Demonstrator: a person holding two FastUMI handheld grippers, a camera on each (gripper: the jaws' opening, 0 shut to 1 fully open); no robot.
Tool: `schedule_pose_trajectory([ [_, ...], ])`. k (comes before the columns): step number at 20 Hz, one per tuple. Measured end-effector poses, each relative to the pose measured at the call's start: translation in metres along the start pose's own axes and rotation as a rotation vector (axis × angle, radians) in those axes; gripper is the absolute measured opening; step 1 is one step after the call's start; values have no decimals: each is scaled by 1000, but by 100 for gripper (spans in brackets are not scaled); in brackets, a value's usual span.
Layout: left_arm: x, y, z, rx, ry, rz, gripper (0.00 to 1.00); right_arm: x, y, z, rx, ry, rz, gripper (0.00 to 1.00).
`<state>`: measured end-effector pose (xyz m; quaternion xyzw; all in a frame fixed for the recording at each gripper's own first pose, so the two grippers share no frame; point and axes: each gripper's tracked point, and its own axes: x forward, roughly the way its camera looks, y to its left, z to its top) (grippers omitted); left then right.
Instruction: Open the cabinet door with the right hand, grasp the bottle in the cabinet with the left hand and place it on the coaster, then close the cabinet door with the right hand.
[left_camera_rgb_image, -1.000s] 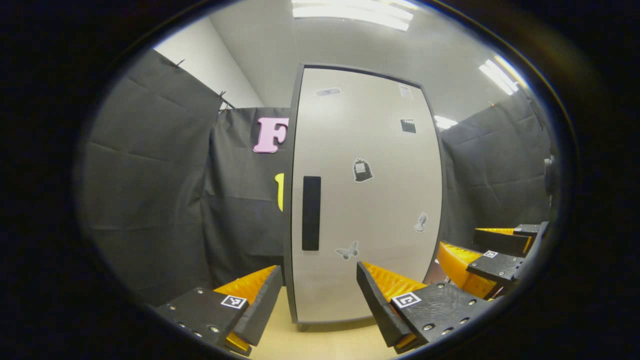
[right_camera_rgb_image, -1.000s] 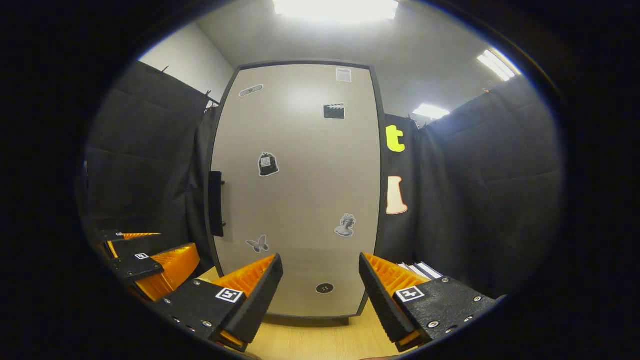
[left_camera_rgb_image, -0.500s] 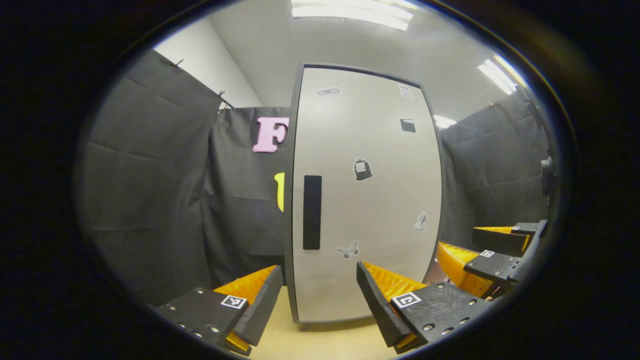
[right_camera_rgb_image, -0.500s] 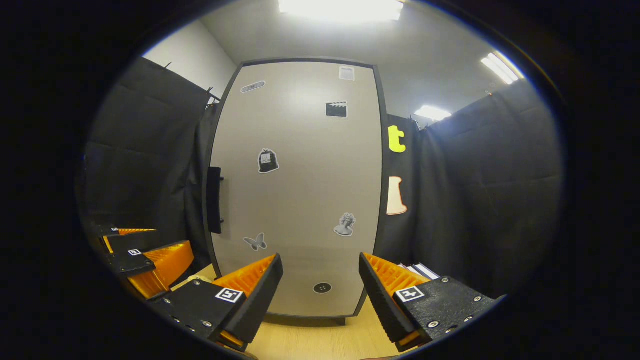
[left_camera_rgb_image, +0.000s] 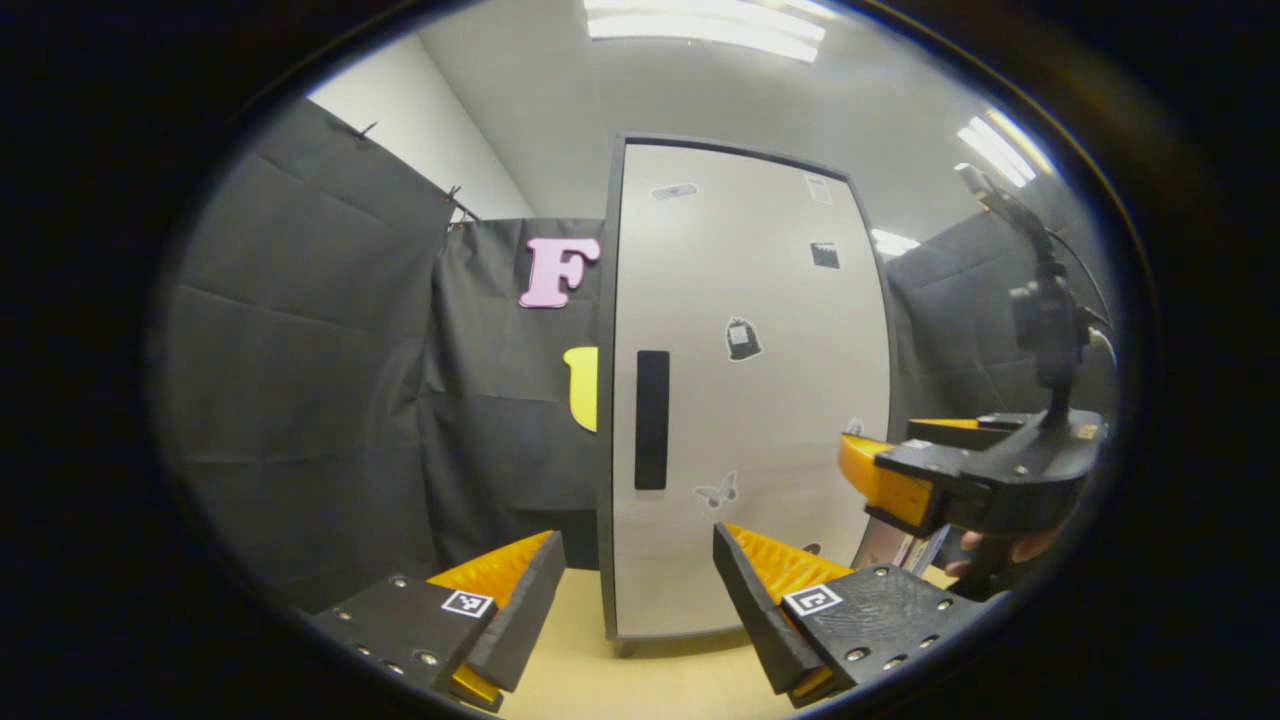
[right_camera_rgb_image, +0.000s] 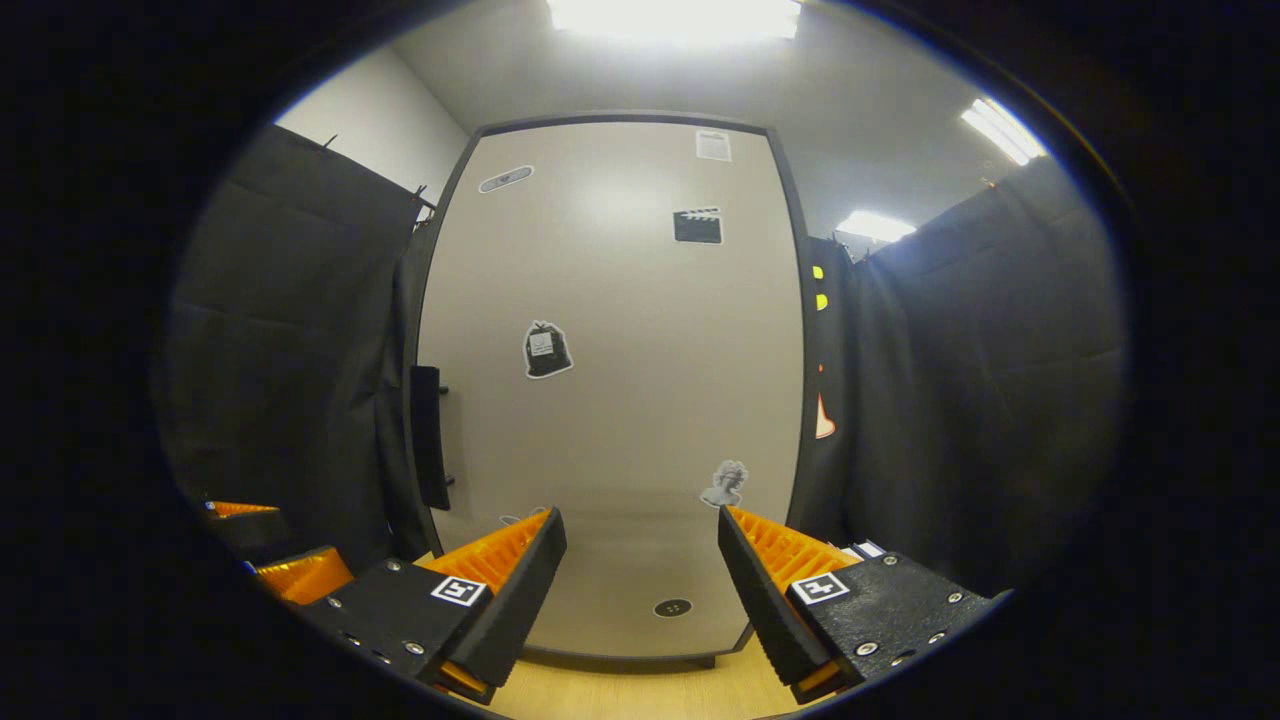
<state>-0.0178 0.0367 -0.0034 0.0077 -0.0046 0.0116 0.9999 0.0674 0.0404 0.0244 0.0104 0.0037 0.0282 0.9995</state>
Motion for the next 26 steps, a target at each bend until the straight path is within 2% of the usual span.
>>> schedule_pose_trajectory([
  [2,-13,10,-5,4,4,18,89,12,27,3,-4,15,58,95],
  [9,-57,68,-18,8,34,152,89,43,109,11,11,15,188,95],
  [14,-80,104,-34,1,81,259,88,62,143,8,20,28,222,96],
  [17,-89,116,-35,-8,81,293,88,75,152,0,3,43,227,94],
  [18,-91,118,-36,-7,82,299,88,79,152,-3,1,47,223,87],
  [21,-95,120,-39,-6,88,308,89,89,158,-12,12,77,244,80],
  [23,-95,120,-39,-9,87,311,88,94,167,-19,-4,108,293,69],
  [26,-96,119,-40,-13,87,308,89,94,174,-21,-107,109,330,37],
])
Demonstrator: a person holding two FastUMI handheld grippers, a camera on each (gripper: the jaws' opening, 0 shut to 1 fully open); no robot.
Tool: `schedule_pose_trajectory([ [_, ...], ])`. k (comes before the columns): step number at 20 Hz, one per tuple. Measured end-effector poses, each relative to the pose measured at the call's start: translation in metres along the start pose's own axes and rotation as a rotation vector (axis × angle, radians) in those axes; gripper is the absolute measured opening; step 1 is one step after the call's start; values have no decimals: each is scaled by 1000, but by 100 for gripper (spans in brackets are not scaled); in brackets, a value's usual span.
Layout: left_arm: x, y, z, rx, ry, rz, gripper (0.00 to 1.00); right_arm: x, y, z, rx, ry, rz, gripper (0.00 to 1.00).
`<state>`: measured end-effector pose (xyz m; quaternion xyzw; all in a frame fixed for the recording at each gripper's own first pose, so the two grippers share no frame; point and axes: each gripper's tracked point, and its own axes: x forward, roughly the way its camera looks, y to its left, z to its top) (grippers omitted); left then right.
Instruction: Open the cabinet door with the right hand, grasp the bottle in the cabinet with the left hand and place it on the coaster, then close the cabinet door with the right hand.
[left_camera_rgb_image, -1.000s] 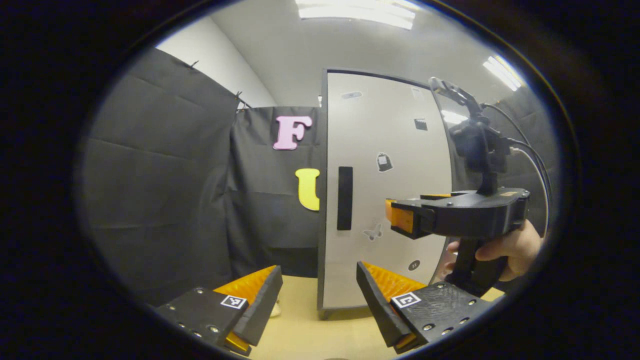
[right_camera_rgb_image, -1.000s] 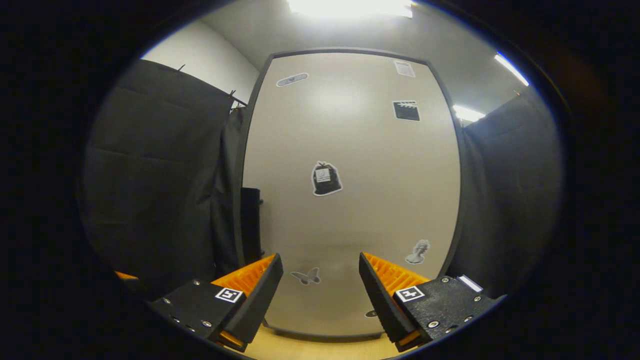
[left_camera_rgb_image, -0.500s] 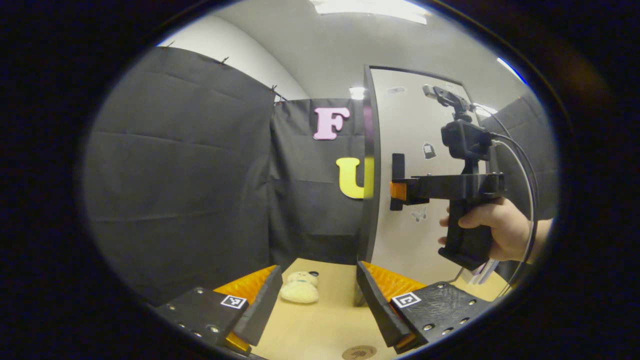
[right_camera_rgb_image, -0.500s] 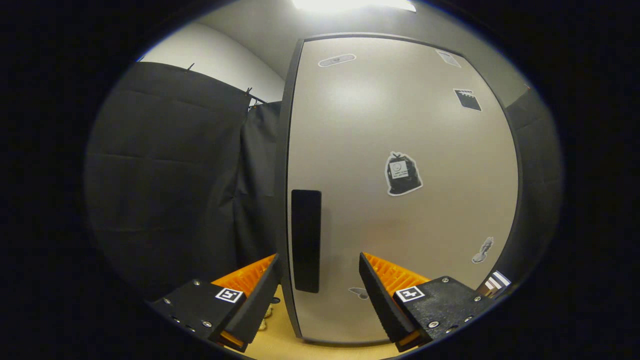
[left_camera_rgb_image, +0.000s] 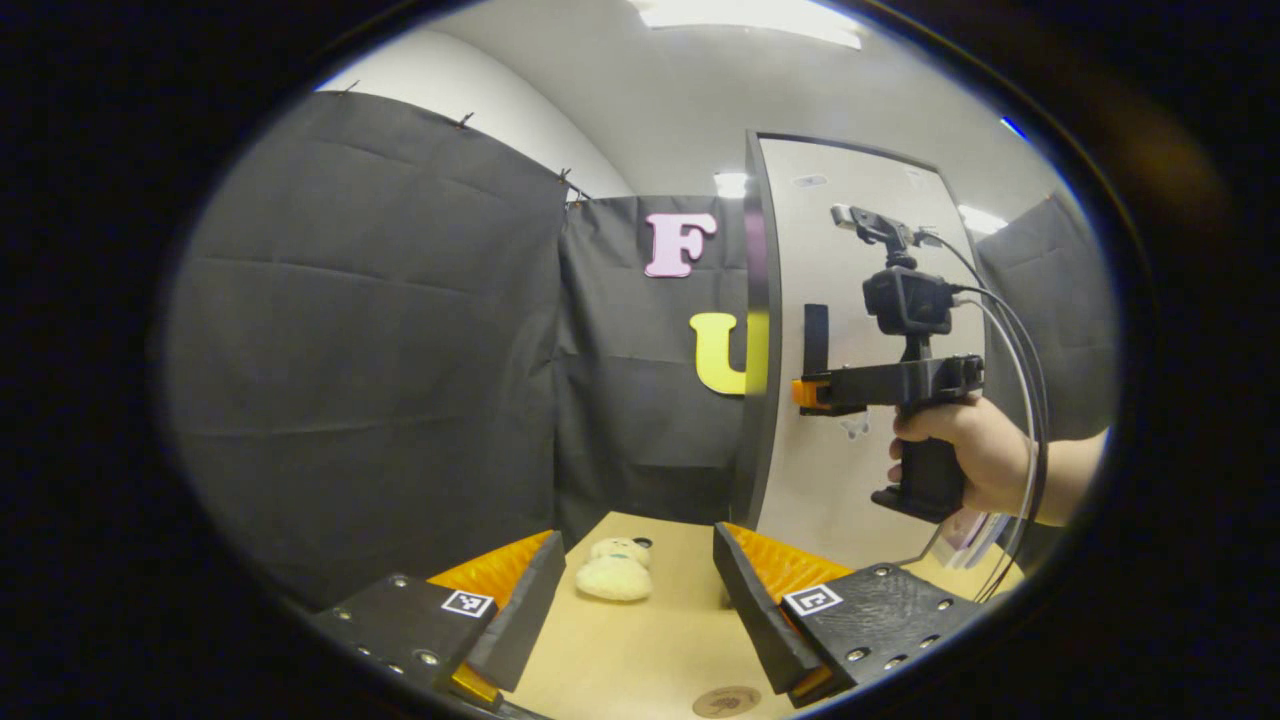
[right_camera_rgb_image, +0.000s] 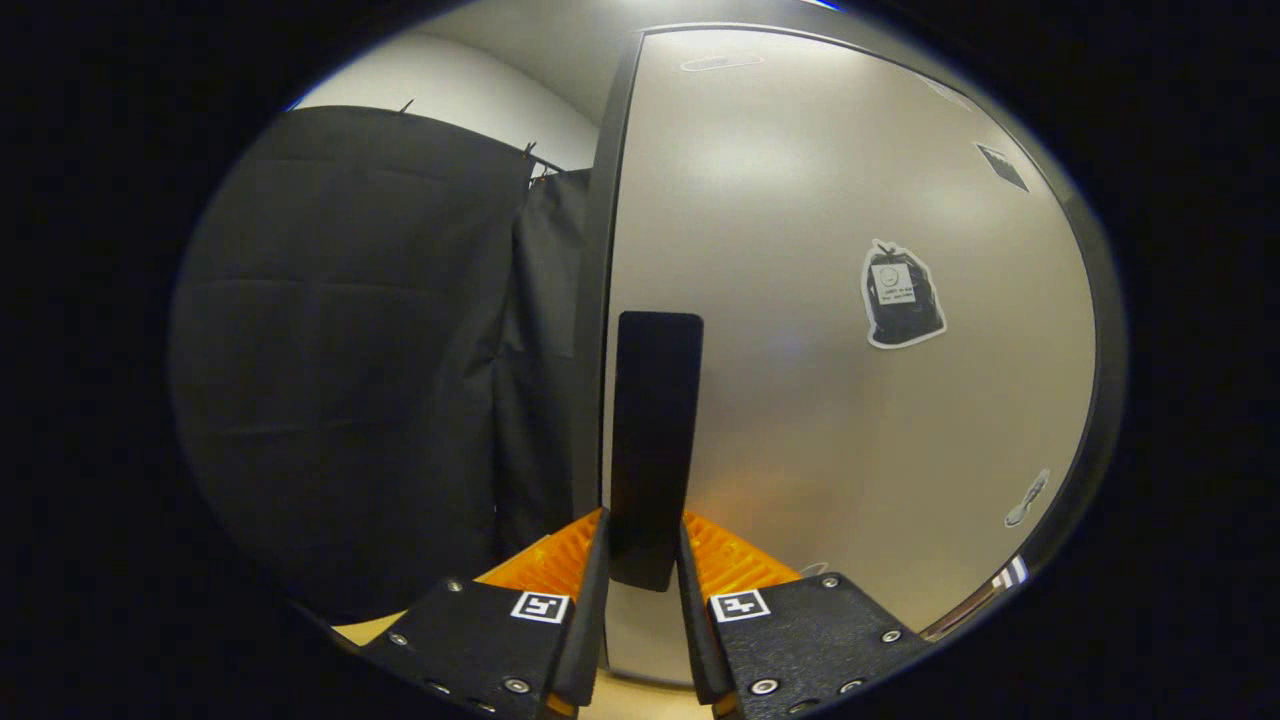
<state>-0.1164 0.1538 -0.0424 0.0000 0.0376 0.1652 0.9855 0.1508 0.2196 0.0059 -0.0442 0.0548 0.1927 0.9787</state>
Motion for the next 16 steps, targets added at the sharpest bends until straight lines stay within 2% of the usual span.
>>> schedule_pose_trajectory([
  [2,-1,-2,-2,3,3,-3,89,-1,0,-1,-38,2,-10,37],
  [5,-5,-2,-2,15,1,-3,89,2,3,-3,92,17,11,31],
  [8,-12,-1,5,36,-14,-2,89,-1,1,-3,57,17,20,24],
  [13,-7,-9,3,30,-18,-15,89,-6,2,-4,58,16,69,23],
  [16,-2,-11,4,48,-24,-24,89,-11,3,-5,58,8,102,19],
])
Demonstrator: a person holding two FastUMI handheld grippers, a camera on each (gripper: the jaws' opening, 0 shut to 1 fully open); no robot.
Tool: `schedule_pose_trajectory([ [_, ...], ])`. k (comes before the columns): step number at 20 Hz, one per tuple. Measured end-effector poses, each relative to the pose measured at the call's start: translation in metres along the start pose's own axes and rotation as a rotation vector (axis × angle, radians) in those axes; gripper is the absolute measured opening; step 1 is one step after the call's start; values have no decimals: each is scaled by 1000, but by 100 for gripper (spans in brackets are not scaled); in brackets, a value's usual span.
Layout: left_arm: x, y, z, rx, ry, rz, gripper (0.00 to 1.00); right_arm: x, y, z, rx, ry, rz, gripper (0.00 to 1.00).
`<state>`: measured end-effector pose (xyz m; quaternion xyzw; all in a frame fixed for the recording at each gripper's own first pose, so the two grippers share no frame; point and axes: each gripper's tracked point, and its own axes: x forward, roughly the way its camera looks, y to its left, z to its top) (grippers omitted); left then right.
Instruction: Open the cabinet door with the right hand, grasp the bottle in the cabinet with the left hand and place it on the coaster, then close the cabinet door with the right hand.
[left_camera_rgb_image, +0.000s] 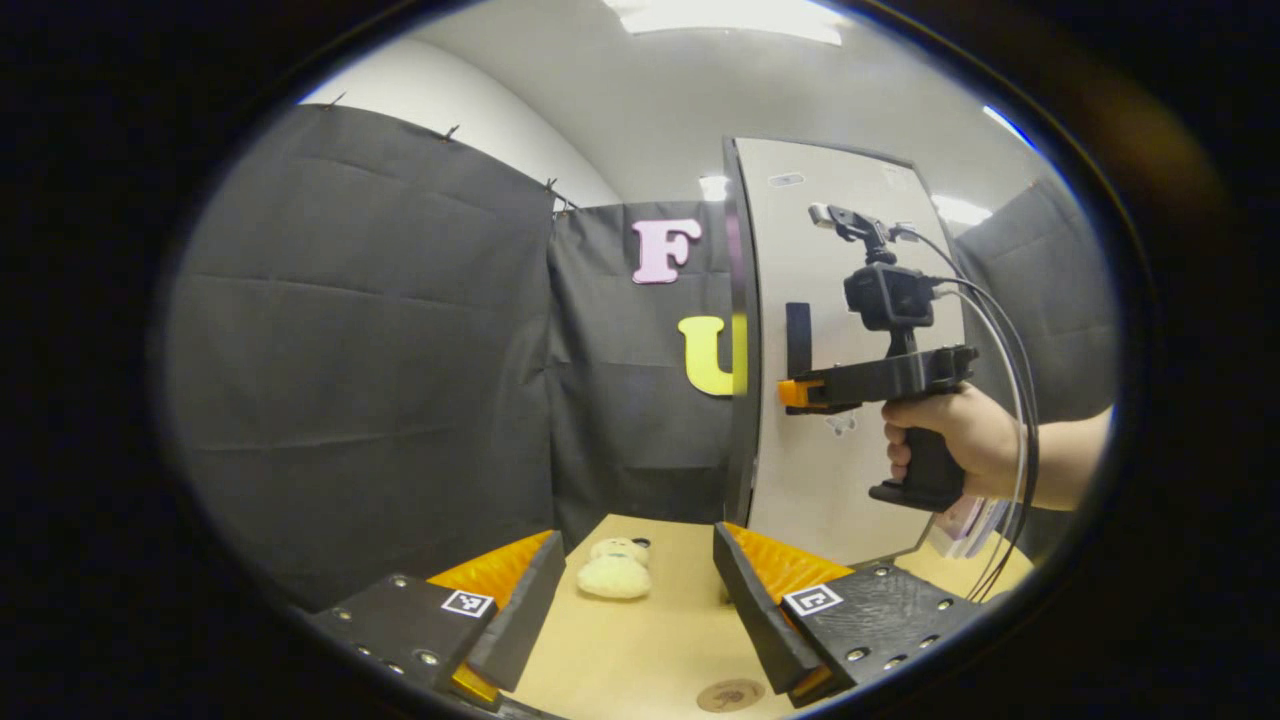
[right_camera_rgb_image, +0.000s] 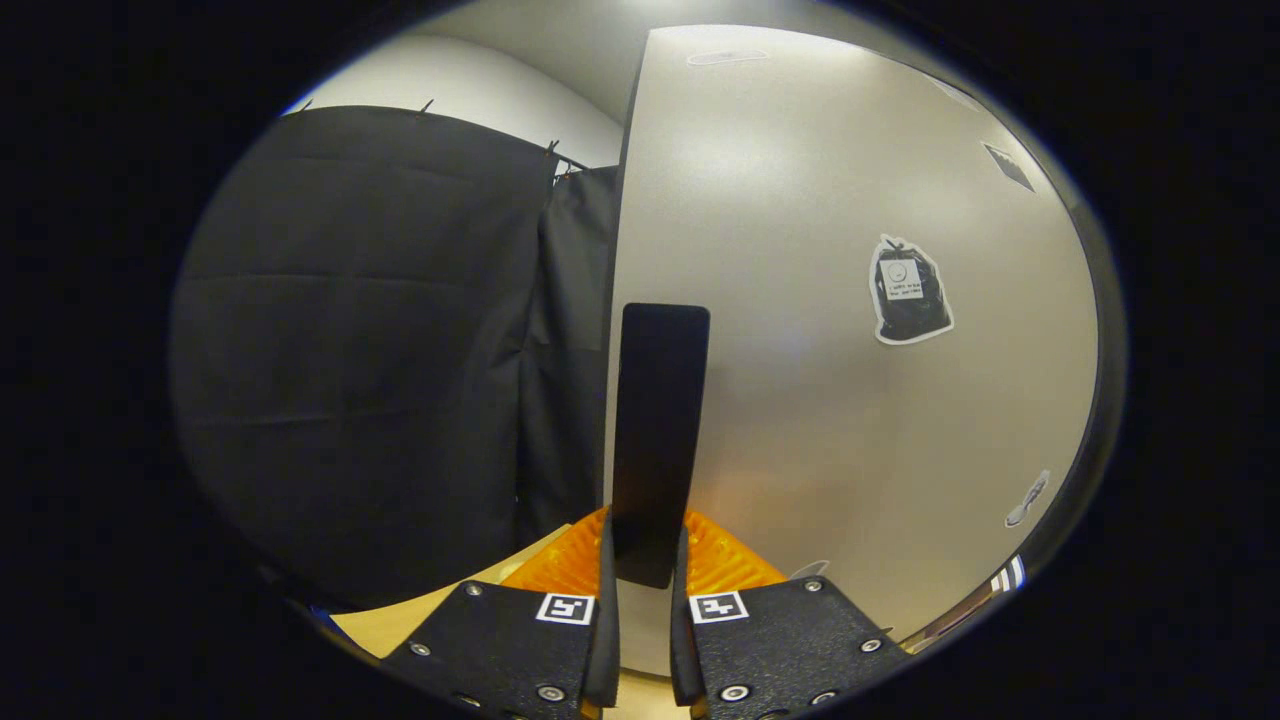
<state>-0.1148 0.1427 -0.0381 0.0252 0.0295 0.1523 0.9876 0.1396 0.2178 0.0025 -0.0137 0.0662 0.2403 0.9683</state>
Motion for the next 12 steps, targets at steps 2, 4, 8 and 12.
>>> schedule_pose_trajectory([
  [2,7,-3,-1,-1,1,-17,89,-6,1,-1,4,-1,26,21],
  [4,14,-4,1,-10,-3,-35,89,-9,-1,-3,4,-2,56,21],
  [8,47,-5,6,-31,-22,-82,89,-17,-5,-6,21,0,131,21],
  [12,88,0,10,-9,-34,-121,89,-20,-14,-11,29,11,193,21],
])
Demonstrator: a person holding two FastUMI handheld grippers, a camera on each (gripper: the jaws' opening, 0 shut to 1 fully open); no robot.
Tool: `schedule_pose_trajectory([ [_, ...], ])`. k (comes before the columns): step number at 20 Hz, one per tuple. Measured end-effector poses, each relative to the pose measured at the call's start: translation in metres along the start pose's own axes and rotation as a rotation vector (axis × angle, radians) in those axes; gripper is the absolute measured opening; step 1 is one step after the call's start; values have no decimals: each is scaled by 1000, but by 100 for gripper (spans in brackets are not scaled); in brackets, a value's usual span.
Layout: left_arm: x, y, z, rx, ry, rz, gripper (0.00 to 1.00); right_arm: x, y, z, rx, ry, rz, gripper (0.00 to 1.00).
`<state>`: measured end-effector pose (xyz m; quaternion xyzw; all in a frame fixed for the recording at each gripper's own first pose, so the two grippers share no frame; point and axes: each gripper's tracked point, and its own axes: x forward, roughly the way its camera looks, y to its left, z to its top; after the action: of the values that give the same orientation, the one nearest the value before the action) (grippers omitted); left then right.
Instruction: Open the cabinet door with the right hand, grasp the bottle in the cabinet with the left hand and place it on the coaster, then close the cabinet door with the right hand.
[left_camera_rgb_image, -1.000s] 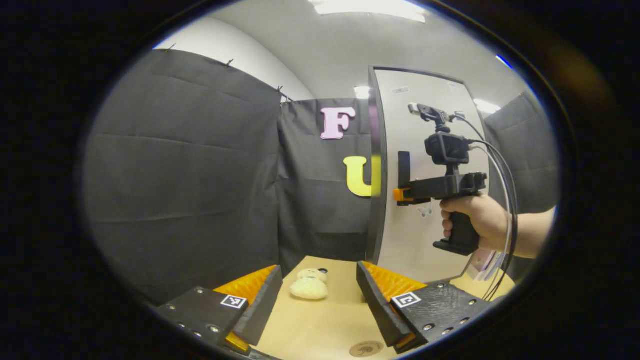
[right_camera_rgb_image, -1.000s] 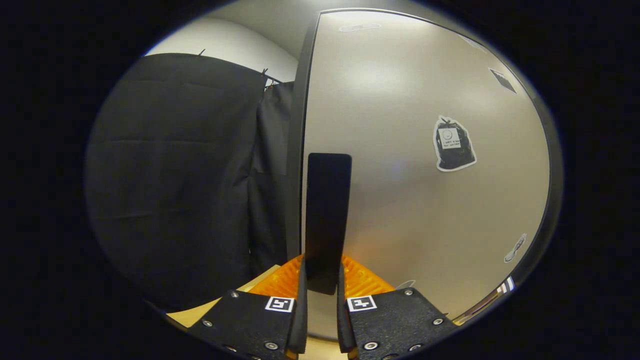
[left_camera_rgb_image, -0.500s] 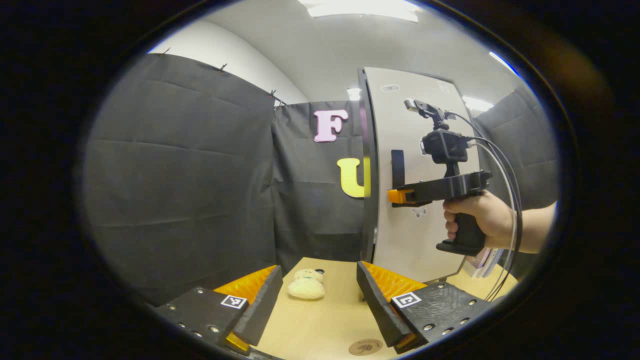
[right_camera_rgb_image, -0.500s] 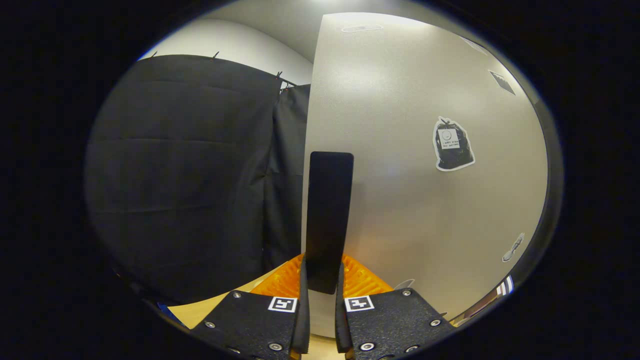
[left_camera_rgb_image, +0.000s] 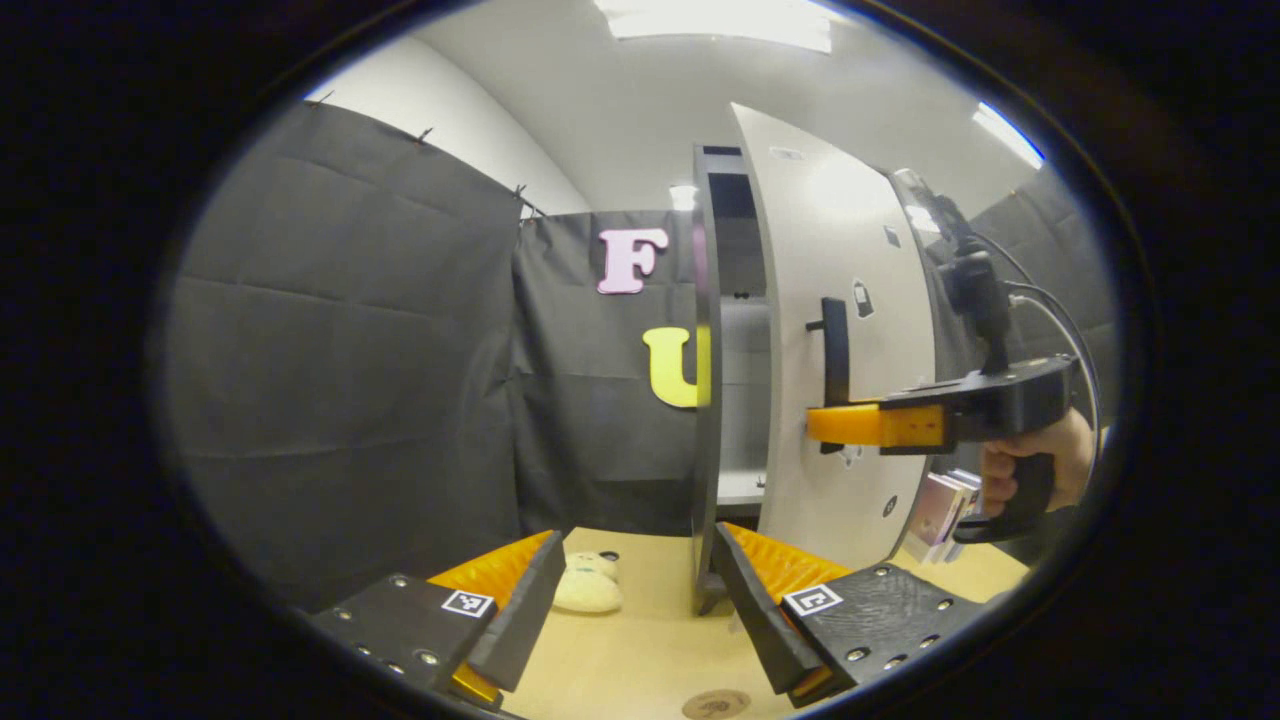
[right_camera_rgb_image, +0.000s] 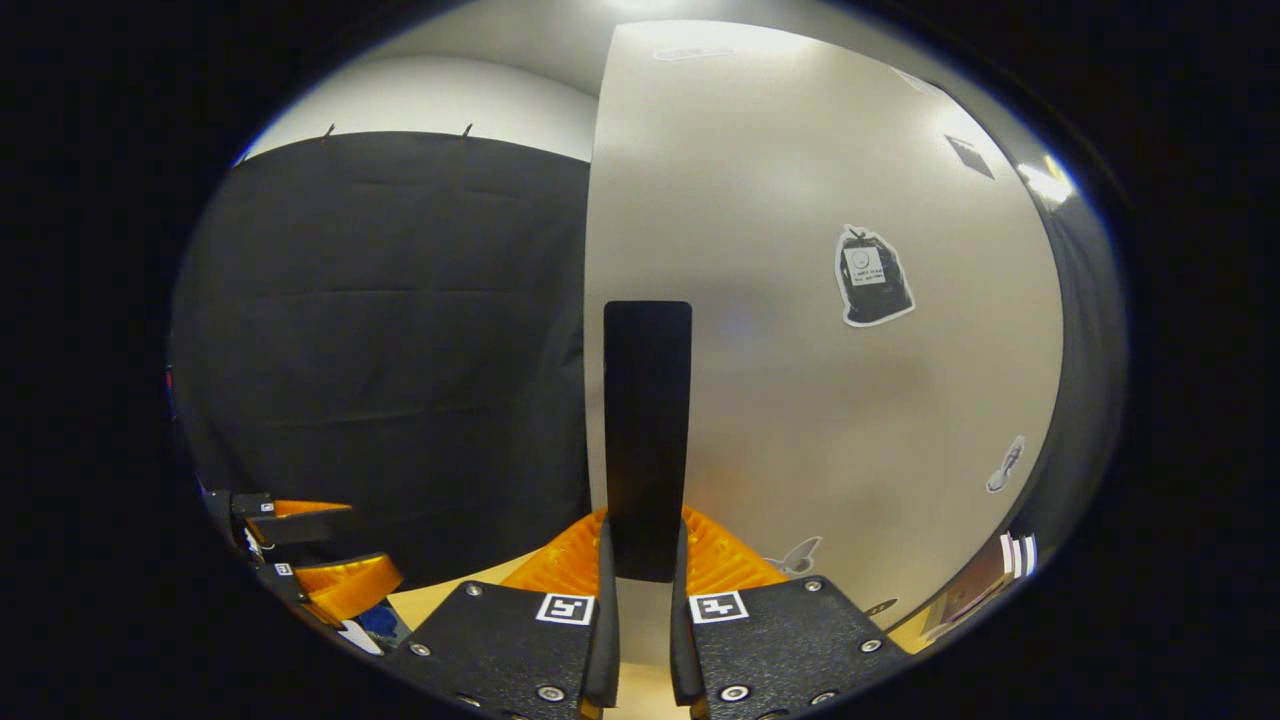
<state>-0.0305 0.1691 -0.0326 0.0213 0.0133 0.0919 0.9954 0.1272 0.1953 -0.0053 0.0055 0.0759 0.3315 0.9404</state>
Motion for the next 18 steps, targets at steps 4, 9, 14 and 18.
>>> schedule_pose_trajectory([
  [4,41,-12,5,3,-9,-4,89,-6,-7,-2,5,-12,31,22],
  [9,39,-68,15,-17,-22,-38,89,-22,-18,-7,13,14,90,20],
  [14,40,-111,24,17,-21,-83,89,-34,-37,-11,32,-3,34,22],
  [18,42,-149,38,2,-50,-108,89,-61,-48,-13,24,1,-58,24],
])
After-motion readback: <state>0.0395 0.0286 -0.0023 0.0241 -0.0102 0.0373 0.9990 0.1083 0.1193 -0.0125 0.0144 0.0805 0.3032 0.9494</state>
